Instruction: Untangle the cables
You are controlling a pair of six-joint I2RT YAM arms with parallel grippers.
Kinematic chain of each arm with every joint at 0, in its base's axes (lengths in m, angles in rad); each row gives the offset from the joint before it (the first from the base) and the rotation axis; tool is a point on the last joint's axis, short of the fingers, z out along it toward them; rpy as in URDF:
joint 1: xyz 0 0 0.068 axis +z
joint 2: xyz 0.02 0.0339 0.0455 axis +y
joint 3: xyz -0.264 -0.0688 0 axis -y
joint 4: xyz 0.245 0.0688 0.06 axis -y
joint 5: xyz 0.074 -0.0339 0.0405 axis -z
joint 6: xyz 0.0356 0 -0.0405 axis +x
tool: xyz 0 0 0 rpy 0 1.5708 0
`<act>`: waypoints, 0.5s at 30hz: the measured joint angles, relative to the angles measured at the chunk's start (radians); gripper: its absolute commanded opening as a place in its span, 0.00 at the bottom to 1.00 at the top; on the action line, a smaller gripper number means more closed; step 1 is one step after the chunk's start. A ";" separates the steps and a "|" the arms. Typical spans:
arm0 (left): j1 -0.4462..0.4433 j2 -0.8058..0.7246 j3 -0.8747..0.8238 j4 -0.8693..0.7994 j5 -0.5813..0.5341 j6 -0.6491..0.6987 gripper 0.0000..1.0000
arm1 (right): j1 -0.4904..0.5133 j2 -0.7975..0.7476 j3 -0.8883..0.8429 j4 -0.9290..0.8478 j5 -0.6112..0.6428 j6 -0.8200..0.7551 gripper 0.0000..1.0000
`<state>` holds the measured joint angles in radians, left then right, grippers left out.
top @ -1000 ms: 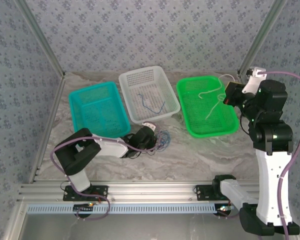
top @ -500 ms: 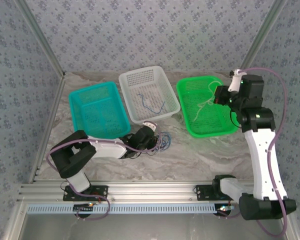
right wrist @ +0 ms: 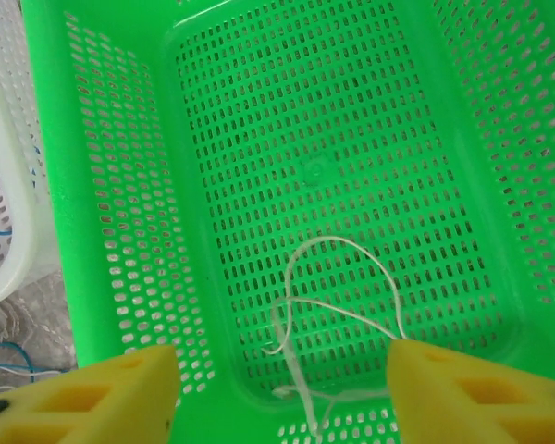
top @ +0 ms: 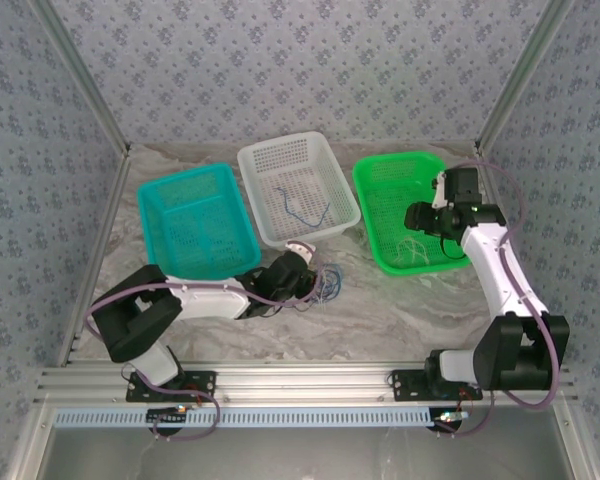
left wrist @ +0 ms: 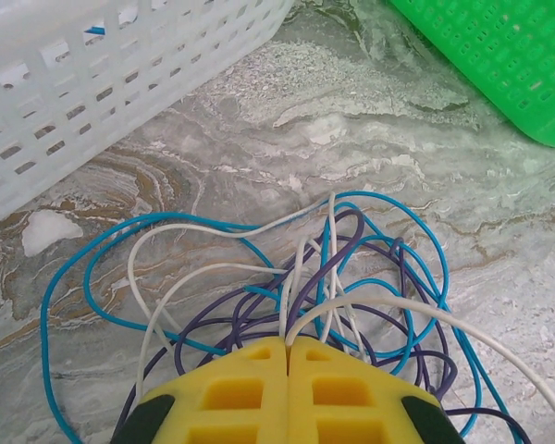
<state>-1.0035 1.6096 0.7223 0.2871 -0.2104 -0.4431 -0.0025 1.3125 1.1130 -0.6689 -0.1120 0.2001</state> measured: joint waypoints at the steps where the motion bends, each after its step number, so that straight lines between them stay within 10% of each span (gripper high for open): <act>1: 0.000 -0.002 -0.002 0.000 0.000 0.000 0.04 | 0.005 -0.004 0.000 0.000 0.000 0.000 0.70; 15: -0.001 -0.065 -0.015 0.000 -0.002 0.000 0.04 | 0.404 -0.224 -0.107 0.025 -0.088 0.087 0.64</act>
<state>-1.0042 1.5444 0.7074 0.2874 -0.2123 -0.4431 0.4015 1.0882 1.0058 -0.6437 -0.1997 0.2871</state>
